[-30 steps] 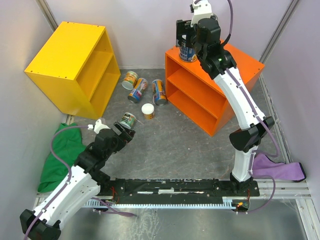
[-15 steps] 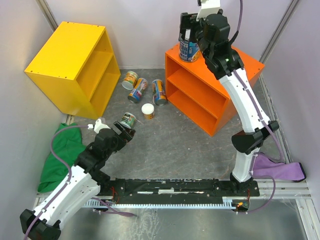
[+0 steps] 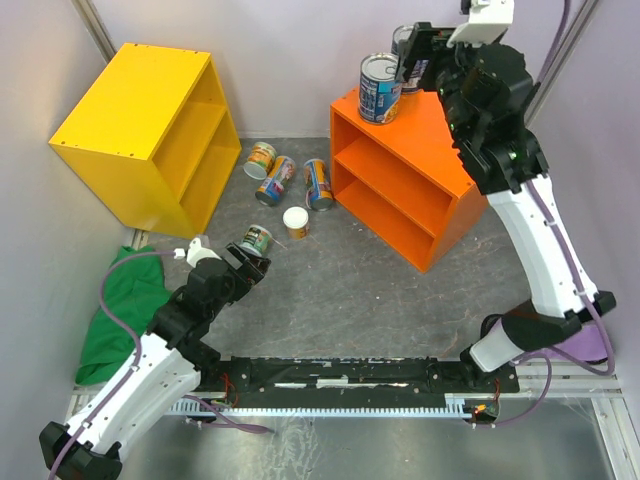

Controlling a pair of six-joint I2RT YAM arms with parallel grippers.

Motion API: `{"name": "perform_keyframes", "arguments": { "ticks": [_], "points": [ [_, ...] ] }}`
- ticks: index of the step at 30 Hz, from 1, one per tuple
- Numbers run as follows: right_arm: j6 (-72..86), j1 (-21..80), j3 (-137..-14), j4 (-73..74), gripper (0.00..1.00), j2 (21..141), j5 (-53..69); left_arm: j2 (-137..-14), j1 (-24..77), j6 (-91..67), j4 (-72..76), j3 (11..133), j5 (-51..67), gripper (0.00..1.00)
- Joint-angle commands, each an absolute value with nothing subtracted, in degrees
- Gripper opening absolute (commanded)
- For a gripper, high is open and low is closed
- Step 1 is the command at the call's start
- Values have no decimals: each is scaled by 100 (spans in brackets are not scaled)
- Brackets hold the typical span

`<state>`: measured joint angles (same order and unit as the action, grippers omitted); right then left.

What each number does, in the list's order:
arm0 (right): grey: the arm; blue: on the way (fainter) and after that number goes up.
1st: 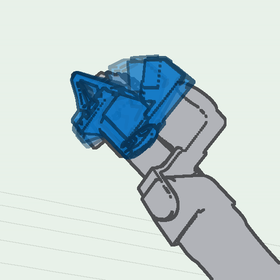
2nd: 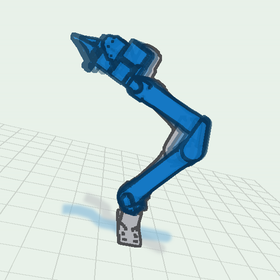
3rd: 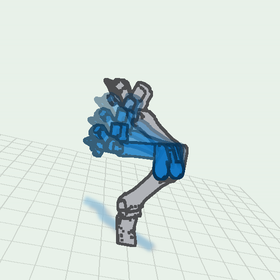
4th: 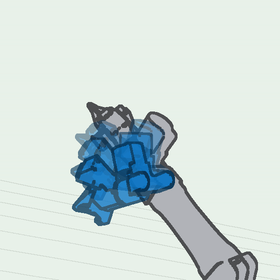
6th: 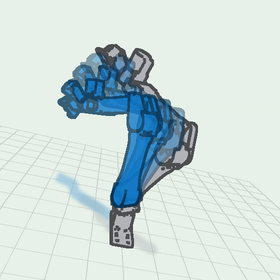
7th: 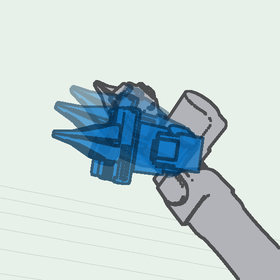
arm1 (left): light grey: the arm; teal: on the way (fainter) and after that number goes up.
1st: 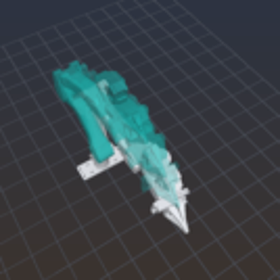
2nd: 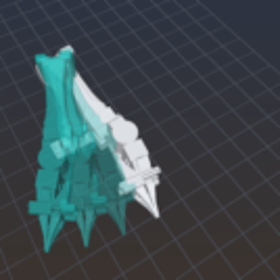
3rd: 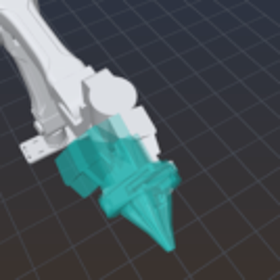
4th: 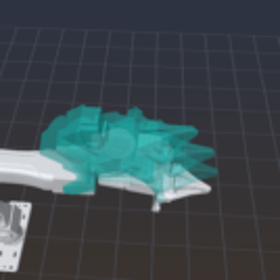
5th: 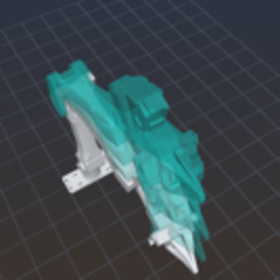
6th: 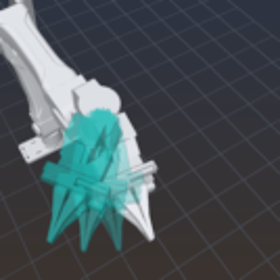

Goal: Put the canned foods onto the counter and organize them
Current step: Place the canned food on the counter, then move the canned food to the center of the board.

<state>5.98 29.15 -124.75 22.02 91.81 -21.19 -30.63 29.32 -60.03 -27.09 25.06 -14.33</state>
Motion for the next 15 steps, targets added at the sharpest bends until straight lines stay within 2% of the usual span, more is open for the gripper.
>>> {"name": "perform_keyframes", "arguments": {
  "ticks": [1,7,9,15],
  "points": [
    [750,2924,-11784,1957,90,8592,-2429,-3032,2906,-5865,-2510,2591,-1331,98],
    [1204,2933,-10788,2265,66,7916,-2149,-3188,2903,-5726,-2400,2723,-1328,98],
    [1355,3029,-10444,2365,61,7763,-2012,-3292,2900,-5660,-2339,2784,-1322,98],
    [1295,3838,-9769,2716,62,7519,-2311,-3658,2901,-5425,-2170,2990,-1301,99]
  ]
}}
